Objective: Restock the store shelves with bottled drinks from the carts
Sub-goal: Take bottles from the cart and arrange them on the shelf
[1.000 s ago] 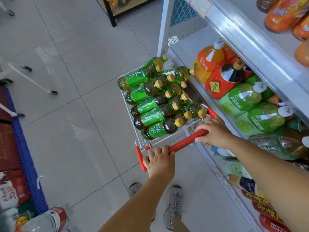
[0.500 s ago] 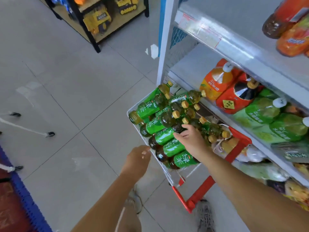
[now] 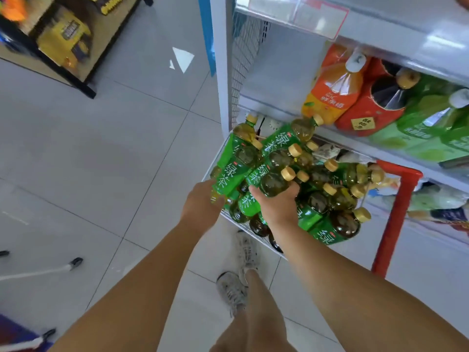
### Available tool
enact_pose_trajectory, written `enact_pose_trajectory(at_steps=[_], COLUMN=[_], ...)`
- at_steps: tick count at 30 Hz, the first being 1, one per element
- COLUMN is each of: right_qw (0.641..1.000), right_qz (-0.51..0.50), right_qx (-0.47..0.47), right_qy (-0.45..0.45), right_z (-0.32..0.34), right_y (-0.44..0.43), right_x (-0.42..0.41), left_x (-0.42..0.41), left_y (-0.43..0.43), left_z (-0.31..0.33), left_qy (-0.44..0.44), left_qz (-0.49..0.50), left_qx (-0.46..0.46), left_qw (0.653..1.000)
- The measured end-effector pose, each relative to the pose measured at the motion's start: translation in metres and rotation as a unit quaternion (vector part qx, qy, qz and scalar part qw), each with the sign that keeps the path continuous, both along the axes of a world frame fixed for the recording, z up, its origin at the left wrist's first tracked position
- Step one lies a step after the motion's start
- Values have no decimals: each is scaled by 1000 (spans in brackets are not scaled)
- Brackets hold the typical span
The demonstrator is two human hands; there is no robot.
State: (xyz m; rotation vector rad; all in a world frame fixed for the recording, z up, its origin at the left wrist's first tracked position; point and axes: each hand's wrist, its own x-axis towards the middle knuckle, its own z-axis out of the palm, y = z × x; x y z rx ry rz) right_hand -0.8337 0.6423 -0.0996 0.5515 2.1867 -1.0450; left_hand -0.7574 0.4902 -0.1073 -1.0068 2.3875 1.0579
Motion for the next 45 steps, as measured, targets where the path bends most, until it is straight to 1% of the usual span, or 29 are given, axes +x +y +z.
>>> enact_pose_trajectory(at_steps=[2,6,10,12,15,17,19,21,25,28,31,34,37,42,45], right_qw=[999,996,994,994,993,992,991,988,979,967,950,931,898,836,812], right_qz=[-22,-82,-89,-92,-109,-119,-132,-151,-205,-237,-245,-229,-206,-140,-81], right_qx=[28,41,57,54,46,42,35,29,19,-19,-70,-104,-134,-152,-127], right_qy=[-1,-6,10,4,-9,-16,-14,-11,17,96,180,263,364,508,563], right_z=[-3,-7,-6,-5,-4,-2,0,6,37,75,118,166,216,276,291], right_y=[-10,-21,-15,-13,-10,-10,-11,-12,-15,-19,-23,-27,-31,-38,-44], right_x=[2,0,-3,-2,0,0,0,3,7,1,-18,-42,-67,-119,-153], left_x=[-14,-39,-62,-71,-80,-87,-96,-101,-103,-115,-135,-154,-173,-206,-222], left_y=[-4,-7,-14,-18,-22,-24,-27,-31,-46,-56,-65,-72,-77,-90,-101], left_z=[-3,-11,-21,-26,-36,-39,-37,-27,16,66,111,159,197,235,242], left_qy=[-21,-46,-63,-72,-105,-108,-118,-124,-51,-6,61,143,218,328,376], left_qz=[-28,-83,-108,-120,-179,-209,-228,-233,-212,-235,-246,-228,-198,-175,-158], left_qx=[0,3,3,-1,-37,-60,-48,-6,109,143,146,142,147,118,96], left_qw=[999,995,992,990,978,970,965,965,970,961,956,953,944,921,908])
